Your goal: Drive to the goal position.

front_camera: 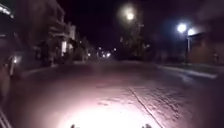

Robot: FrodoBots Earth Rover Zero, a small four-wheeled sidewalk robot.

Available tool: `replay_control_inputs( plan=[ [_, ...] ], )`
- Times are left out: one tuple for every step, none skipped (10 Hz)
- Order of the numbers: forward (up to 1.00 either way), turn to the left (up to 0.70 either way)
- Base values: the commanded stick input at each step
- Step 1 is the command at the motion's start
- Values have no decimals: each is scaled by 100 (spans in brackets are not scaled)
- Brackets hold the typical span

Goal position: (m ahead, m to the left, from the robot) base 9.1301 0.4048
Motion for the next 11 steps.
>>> replay_control_inputs(
  plan=[
    [50,0],
    [50,0],
    [50,0],
    [50,0],
    [50,0],
    [50,0],
    [50,0],
    [50,0],
    [50,0],
    [50,0],
    [50,0]
  ],
)
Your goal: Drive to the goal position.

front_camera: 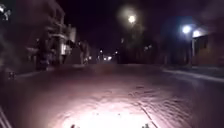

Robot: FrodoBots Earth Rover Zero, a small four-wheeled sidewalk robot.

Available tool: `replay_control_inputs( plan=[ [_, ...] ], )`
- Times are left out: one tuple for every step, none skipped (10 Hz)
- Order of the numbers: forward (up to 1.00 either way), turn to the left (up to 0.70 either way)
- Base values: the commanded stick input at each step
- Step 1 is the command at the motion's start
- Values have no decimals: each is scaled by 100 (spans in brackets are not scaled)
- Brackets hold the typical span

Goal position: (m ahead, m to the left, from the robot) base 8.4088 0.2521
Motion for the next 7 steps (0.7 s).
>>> replay_control_inputs(
  plan=[
    [50,0],
    [50,0],
    [50,0],
    [50,0],
    [50,0],
    [50,0],
    [50,0]
  ],
)
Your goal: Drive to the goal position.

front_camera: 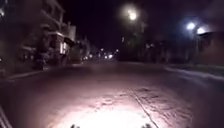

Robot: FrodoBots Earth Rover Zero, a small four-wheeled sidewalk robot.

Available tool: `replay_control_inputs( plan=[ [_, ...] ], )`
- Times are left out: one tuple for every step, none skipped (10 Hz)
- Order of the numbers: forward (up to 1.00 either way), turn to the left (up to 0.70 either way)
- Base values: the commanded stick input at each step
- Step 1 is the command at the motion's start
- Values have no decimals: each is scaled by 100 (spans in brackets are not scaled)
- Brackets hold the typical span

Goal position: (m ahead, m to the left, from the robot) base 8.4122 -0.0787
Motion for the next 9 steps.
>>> replay_control_inputs(
  plan=[
    [50,0],
    [50,0],
    [50,0],
    [50,0],
    [50,0],
    [50,0],
    [50,0],
    [50,0],
    [50,0]
  ],
)
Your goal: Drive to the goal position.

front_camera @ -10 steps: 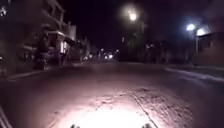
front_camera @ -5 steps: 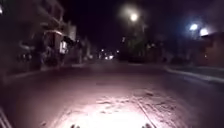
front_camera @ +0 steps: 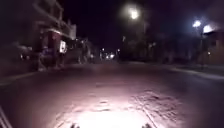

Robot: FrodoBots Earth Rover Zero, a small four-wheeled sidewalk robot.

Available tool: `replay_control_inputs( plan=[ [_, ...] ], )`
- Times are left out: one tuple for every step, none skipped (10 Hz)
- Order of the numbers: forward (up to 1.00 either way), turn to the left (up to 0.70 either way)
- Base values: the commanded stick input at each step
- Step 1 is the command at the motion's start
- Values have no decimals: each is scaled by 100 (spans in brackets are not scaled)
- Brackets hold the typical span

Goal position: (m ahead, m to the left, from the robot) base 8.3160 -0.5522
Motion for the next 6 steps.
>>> replay_control_inputs(
  plan=[
    [50,0],
    [50,0],
    [50,0],
    [50,0],
    [50,0],
    [50,0]
  ],
)
